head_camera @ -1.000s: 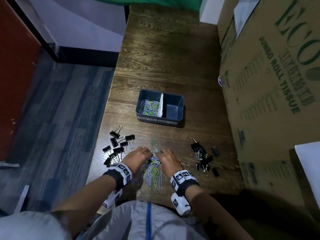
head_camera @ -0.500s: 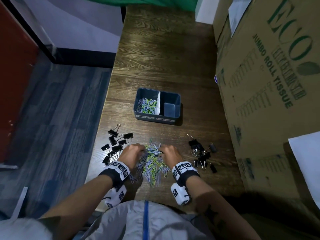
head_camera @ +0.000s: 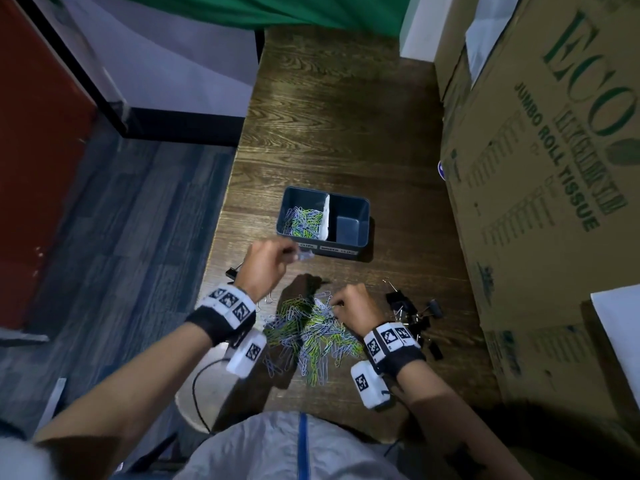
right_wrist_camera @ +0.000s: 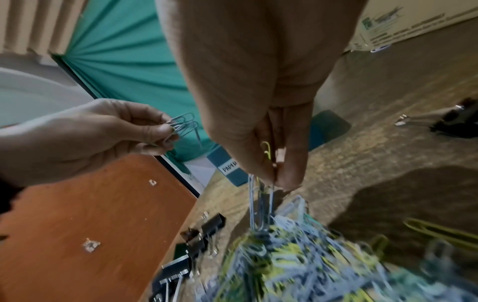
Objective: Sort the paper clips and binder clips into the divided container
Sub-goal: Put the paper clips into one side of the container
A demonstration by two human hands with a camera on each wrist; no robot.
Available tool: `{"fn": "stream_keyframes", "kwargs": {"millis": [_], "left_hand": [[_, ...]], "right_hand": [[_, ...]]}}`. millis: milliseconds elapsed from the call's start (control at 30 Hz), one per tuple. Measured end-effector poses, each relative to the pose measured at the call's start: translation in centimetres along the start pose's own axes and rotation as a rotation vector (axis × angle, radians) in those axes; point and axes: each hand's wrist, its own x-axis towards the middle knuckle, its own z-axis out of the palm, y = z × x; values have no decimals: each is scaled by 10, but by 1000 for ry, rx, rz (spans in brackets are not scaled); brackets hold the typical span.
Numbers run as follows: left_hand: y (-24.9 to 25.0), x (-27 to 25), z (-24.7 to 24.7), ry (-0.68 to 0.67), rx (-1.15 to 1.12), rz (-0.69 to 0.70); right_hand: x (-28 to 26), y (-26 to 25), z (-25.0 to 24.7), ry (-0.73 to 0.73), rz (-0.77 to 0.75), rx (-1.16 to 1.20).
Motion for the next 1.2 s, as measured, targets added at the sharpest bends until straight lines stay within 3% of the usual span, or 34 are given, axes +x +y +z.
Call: {"fn": "stream_keyframes", "kwargs": {"millis": [133,300,433,600,800,933,1067,1200], "left_hand": [[12,51,-20,88,25,-13],[13,92,-27,91,35,-90],[-9,79,-16,89,80,-173],[-39,22,12,-127,221,-167],[-66,-26,22,-304,350,-180],[-74,-56,25,-375,432,-88],[-84,-84,32,-426,416,-49],[-95,-102,24,-453,370,-116]], "right_hand": [[2,-16,-27,14,0,28],[12,-43,-66,112,-90,52],[38,-65,-96,279,-110,69],[77,-93,-109,381,-113,28],[78,-98,-90,328,-164,-129],[51,-60,-39,195,-192,-98],[16,-7,18,-28,-22,-86],[-25,44,47,-96,163,-144]]}}
